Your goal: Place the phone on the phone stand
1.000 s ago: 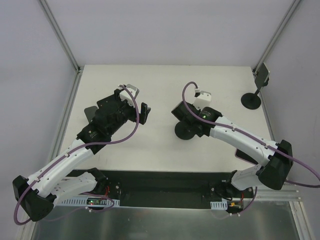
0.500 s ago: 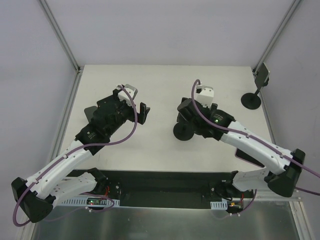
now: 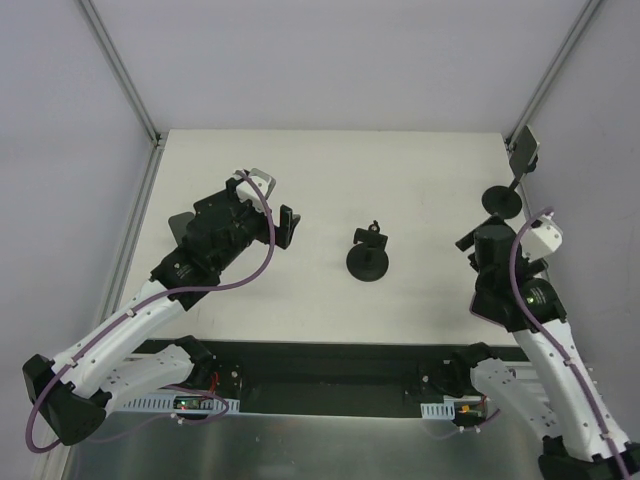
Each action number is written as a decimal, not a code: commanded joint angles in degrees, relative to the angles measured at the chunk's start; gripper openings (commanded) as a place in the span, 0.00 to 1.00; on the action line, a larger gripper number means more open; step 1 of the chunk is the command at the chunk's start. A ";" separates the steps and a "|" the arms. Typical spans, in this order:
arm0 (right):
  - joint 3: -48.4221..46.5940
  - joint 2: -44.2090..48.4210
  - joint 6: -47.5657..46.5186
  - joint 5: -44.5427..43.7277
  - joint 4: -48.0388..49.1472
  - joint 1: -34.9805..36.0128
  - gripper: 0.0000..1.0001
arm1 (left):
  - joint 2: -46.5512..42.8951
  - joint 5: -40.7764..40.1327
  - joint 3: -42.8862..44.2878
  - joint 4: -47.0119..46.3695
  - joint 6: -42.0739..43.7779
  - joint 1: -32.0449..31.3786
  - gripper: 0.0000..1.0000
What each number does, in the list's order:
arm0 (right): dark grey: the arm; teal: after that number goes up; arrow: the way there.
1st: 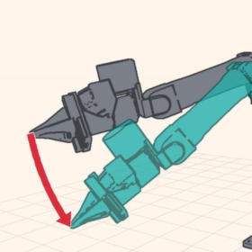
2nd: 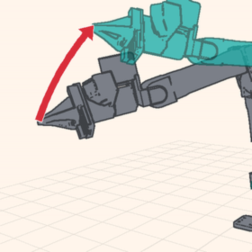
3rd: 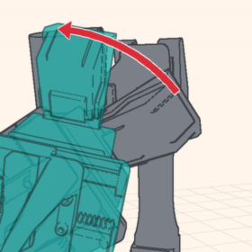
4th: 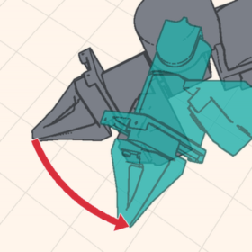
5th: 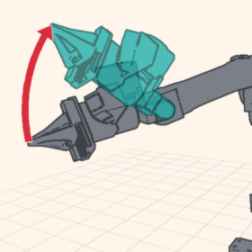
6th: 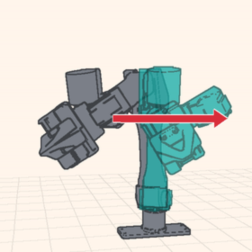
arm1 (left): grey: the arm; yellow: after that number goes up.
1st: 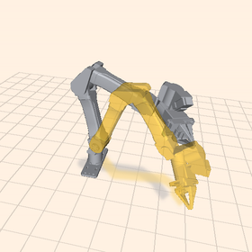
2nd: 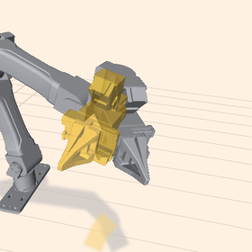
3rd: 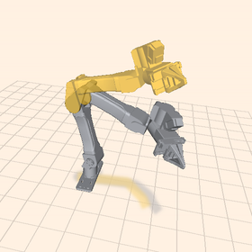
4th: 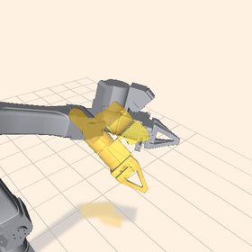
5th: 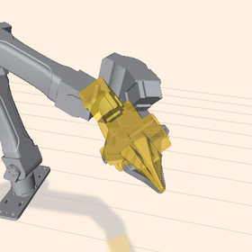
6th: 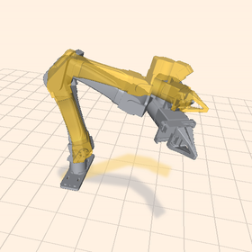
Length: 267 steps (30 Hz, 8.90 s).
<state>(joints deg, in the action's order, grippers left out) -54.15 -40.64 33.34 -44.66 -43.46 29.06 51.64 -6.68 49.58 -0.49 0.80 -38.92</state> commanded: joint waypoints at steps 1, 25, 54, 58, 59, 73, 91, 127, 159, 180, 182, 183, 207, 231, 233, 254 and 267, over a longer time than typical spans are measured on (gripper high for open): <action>6.06 1.17 8.04 10.71 -4.70 -17.16 0.97 | 0.13 -0.09 1.83 -1.27 -0.71 0.16 0.91; 29.98 -1.89 5.86 39.21 13.21 -71.77 0.96 | 0.40 1.32 1.92 -1.27 -0.62 0.16 0.91; 16.47 -31.33 -3.28 46.95 19.48 -65.10 0.96 | 0.22 0.79 2.10 -1.09 -0.71 0.24 0.91; 11.62 -35.38 -4.16 46.25 13.95 -62.46 0.96 | 0.66 0.61 2.36 -1.00 -0.62 0.24 0.91; 11.00 -36.43 -4.42 45.99 13.32 -61.41 0.96 | 0.66 0.96 2.45 -0.92 -0.62 0.24 0.91; 6.86 -40.31 -2.50 45.28 12.53 -53.49 0.96 | 1.45 2.81 2.45 -1.00 -3.08 0.33 0.91; 19.26 -22.72 0.84 44.14 17.18 -73.79 0.96 | 1.62 3.34 2.36 -1.00 -3.79 0.33 0.92; 10.02 -31.53 0.23 42.91 15.24 -66.31 0.96 | 0.13 2.63 2.45 -1.00 -4.40 0.42 0.99; 2.57 -49.08 1.30 35.00 21.76 -55.17 0.96 | -2.06 2.63 2.36 -1.00 -4.31 0.42 0.99; -13.00 -62.89 3.92 38.69 0.22 -49.54 0.96 | -3.29 2.90 2.27 -1.00 -5.02 0.42 0.99; -12.39 -63.68 5.41 38.86 0.66 -49.54 0.96 | -3.38 2.72 2.27 -1.00 -4.84 0.42 0.99; -12.12 -63.77 5.94 38.86 1.27 -49.54 0.97 | -3.47 2.64 2.19 -1.00 -4.93 0.42 0.99; -5.27 -58.50 7.71 39.48 5.58 -49.36 0.28 | -3.03 1.32 2.01 -1.00 -4.58 0.42 0.99; 14.25 -15.90 -16.02 41.33 26.85 -36.28 0.01 | -0.05 6.59 3.68 0.05 -3.17 0.42 0.99; 14.34 -12.55 -17.69 41.24 26.94 -33.03 0.01 | 1.26 11.32 4.90 0.23 -3.08 0.42 0.99; -4.82 1.01 -39.57 37.12 18.42 13.98 0.01 | 17.09 47.80 26.00 6.64 -34.10 0.77 0.95; -8.43 -15.24 -44.77 22.17 25.35 42.55 0.01 | 11.30 50.10 12.66 9.28 -33.49 -0.19 0.86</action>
<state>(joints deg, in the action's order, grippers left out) -59.48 -54.83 -9.23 -17.08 -26.30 67.72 66.59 41.80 66.83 7.20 -32.27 -38.94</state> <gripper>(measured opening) 0.696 0.873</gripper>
